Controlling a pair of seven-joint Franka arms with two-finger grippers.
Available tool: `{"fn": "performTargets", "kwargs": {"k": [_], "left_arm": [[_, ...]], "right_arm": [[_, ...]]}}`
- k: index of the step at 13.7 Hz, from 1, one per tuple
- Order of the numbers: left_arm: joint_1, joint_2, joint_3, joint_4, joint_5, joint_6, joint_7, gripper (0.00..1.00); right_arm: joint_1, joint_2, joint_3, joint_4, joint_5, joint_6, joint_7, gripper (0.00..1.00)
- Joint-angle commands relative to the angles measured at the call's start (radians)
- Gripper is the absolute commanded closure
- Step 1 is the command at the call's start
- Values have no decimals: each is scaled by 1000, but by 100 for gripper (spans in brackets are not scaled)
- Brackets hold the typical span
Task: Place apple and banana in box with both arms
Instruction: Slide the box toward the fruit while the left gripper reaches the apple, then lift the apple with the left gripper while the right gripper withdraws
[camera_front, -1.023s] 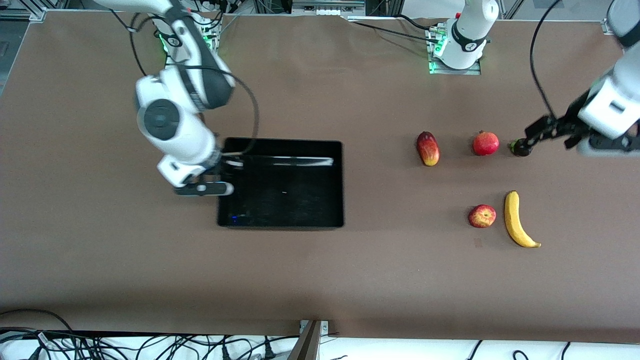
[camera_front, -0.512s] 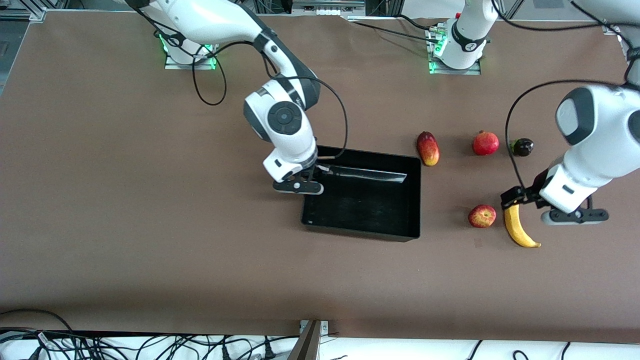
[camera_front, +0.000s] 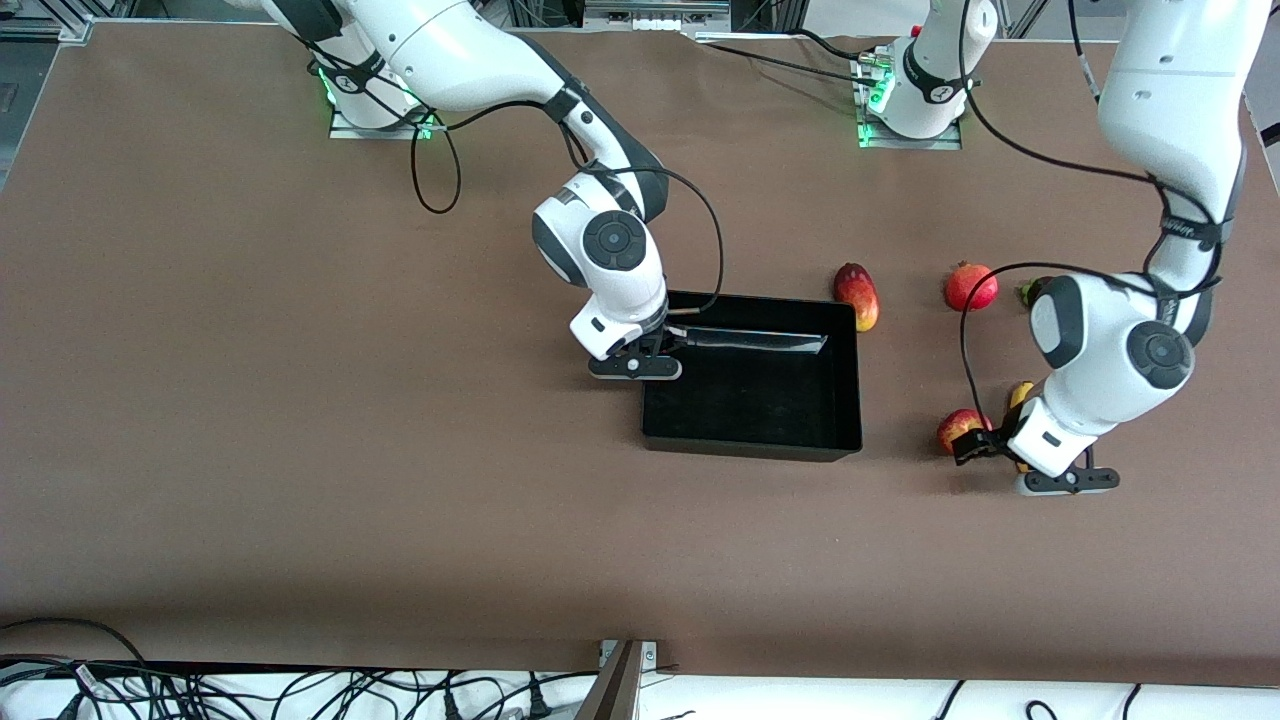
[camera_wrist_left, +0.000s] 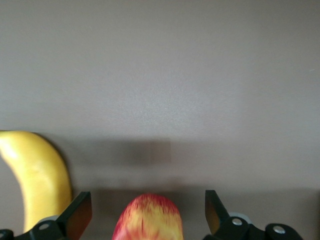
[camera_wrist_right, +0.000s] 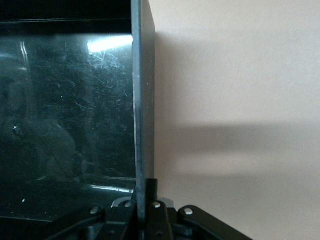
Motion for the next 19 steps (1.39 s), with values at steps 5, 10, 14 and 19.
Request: {"fn": "performTargets", "kwargs": {"k": [5,10,14,19], "left_arm": [[0,25,0,-66,24,77,-30,0],[0,21,6,-126,24,117,-68,11],[-3,16,6,-126,24,112,-79,100],[-73,-191,-12,-92,25,-217,-222,100]], "right_arm": [[14,11,-12,37,8,-4,-53,0],[-78,-138,-15,43,21,-216,-82,0],[-202,-287,-18,41,22,-434,-229,0],[-396,-420,-32,41,19,-617,-431,0]]}}
